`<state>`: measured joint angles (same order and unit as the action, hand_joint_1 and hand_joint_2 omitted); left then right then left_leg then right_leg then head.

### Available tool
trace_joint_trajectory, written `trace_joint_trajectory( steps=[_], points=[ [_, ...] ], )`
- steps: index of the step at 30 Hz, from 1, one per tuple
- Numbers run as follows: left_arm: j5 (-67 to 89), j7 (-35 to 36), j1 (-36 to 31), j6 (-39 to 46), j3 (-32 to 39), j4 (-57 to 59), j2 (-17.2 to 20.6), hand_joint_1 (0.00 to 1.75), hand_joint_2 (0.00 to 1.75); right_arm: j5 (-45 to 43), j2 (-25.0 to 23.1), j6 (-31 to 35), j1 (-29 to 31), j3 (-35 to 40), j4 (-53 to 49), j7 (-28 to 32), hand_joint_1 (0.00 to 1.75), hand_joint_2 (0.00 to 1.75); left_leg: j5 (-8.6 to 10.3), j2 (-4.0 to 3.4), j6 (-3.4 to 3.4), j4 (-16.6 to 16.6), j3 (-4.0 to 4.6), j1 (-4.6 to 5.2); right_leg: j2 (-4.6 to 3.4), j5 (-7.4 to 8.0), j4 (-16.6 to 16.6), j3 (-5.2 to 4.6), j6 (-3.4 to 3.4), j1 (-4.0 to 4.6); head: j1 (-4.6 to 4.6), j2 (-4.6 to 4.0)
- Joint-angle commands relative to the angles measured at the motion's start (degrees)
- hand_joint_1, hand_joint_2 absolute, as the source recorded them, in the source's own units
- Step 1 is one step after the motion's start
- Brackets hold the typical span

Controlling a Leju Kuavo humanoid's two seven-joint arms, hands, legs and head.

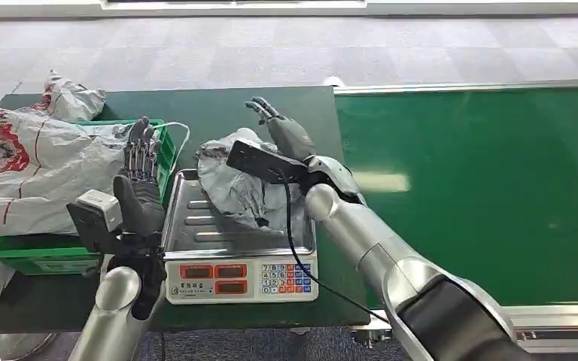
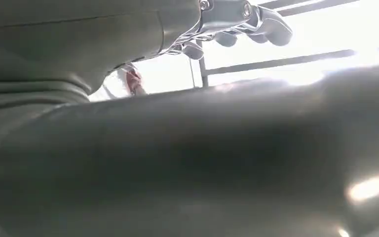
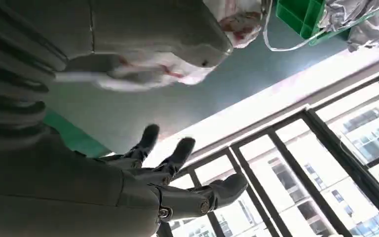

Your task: Moved the parcel from conveyor to table for the left to box.

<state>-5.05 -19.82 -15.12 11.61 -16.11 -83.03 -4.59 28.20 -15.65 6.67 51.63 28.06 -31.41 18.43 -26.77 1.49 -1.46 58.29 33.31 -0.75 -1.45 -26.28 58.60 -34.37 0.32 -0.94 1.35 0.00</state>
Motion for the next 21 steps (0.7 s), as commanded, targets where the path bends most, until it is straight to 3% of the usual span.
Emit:
trace_joint_trajectory(
  steps=[1,21],
  points=[
    [-0.1,0.1,-2.2,0.6,-1.7,3.4,0.5,0.00,0.00,-0.1,0.1,0.1,2.5,-1.2,4.2,0.0,0.00,0.00,0.05,-0.02,0.06,-0.1,-0.01,0.00,0.21,0.03,-0.1,0.05,-0.04,0.03,0.02,0.00],
    [-0.7,-0.6,-2.6,0.7,-2.5,4.3,0.9,0.00,0.00,-0.7,0.4,0.8,2.5,-2.8,3.9,1.2,0.00,0.00,0.06,0.00,0.06,0.0,0.01,-0.01,0.23,0.03,-0.1,0.03,-0.04,0.04,0.00,0.00]
  ],
)
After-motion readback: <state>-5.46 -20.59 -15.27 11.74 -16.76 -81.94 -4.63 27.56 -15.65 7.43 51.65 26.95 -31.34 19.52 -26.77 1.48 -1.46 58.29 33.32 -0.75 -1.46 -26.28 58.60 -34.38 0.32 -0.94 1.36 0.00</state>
